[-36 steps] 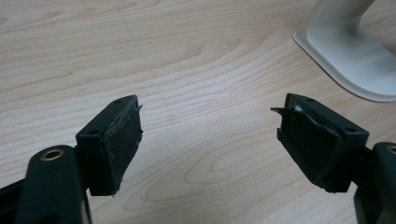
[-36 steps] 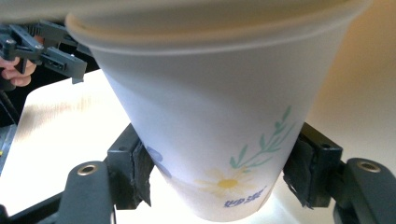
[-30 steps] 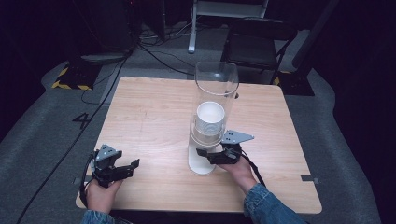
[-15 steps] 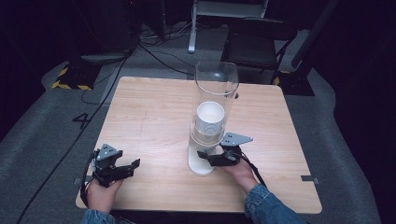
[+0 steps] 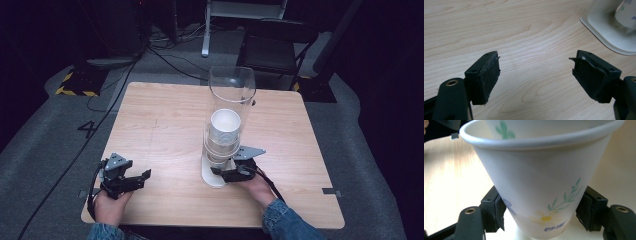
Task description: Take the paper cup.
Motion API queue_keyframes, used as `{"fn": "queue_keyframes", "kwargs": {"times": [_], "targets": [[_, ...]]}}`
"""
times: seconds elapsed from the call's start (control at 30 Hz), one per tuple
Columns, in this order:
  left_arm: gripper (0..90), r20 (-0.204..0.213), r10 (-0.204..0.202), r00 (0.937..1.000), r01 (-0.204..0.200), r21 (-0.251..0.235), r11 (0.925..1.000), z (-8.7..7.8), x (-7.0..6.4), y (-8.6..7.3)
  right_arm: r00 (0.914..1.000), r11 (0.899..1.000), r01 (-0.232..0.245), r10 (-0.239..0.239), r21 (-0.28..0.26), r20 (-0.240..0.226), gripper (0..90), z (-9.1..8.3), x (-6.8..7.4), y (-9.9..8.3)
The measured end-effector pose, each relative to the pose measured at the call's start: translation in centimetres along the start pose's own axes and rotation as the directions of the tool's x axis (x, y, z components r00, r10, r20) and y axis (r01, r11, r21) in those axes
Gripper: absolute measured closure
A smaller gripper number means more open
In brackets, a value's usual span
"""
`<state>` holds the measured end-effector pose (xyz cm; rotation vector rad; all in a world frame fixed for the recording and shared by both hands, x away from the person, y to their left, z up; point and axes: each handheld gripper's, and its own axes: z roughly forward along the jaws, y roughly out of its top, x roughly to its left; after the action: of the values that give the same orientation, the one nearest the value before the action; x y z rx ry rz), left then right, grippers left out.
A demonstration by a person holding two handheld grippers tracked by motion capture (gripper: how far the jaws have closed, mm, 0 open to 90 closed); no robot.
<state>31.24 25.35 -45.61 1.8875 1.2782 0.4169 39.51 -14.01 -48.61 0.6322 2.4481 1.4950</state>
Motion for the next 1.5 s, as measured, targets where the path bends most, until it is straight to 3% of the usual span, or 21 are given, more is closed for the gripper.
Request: {"fn": "queue_keyframes", "kwargs": {"times": [0.57,0.9,1.2,1.5], "targets": [[21.6,0.019,0.013,0.9997,-0.013,0.011,0.9998,0.9,-0.2,0.7,0.9996,0.997,-0.028,0.028,0.073,0.009,32.2,0.1,0.1,-1.3],[21.6,0.024,0.014,0.9996,-0.014,0.011,0.9998,1.3,-0.2,1.0,0.9992,0.997,-0.039,0.038,0.072,0.014,32.1,-0.3,0.1,-1.5],[21.7,0.023,0.02,0.9995,-0.02,0.016,0.9997,2.2,-0.2,1.8,0.9987,0.997,-0.034,0.031,0.075,0.041,32.1,-1.3,0.2,-2.0],[21.9,0.053,0.01,0.9986,-0.01,0.015,0.9998,3.3,-0.3,2.6,0.9966,0.996,-0.034,0.028,0.077,0.078,32.2,-2.9,0.2,-2.5]]}}
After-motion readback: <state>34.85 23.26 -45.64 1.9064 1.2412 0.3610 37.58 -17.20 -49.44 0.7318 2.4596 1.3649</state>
